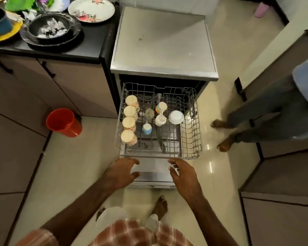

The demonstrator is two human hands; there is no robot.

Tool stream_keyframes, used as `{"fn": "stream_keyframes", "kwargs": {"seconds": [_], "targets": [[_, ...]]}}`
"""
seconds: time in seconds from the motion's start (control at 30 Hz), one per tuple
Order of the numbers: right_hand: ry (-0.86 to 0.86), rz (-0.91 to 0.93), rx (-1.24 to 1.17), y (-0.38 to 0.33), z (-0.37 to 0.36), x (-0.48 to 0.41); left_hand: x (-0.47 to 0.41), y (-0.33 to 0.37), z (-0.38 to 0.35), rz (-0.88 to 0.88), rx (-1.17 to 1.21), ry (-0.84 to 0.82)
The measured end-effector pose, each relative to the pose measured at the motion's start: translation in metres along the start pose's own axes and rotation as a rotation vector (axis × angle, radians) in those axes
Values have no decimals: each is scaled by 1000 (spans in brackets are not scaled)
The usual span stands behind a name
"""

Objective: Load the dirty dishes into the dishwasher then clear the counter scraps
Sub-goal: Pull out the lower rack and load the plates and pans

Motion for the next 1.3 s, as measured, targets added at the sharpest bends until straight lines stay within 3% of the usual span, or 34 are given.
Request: {"fn": "stream_keyframes", "kwargs": {"seconds": [0.13, 0.27, 0.47, 0.7, 0.83, 1.03, 1.3], "targets": [[-179, -33, 139, 62, -24, -56, -53, -12, -35, 101, -77, -65], [-252, -42, 274, 115, -51, -113, -111, -28, -70, 158, -116, -62], [-388, 96, 491, 174, -95, -153, -179, -63, -116, 20, -358, -172], [-300, 214, 595, 196, -100, -157, -195, -87, -114, -127, -464, -154], [-289, 259, 580, 195, -98, -162, -201, -88, -109, -122, -461, -145], [-206, 296, 576, 183, -93, -203, -236, -105, -92, -98, -433, -53], [-77, 321, 617, 156, -73, -276, -297, -109, -52, -204, -421, 84]]}}
Point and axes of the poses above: each hand's wrist, its own x-axis away from the middle knuckle, its own z-axis out of the back of the hand, y = z × x, the point moved 4 cm from there along -x, towards the middle knuckle, and after that the axes turned 5 degrees about x, right-handed, at the moved point
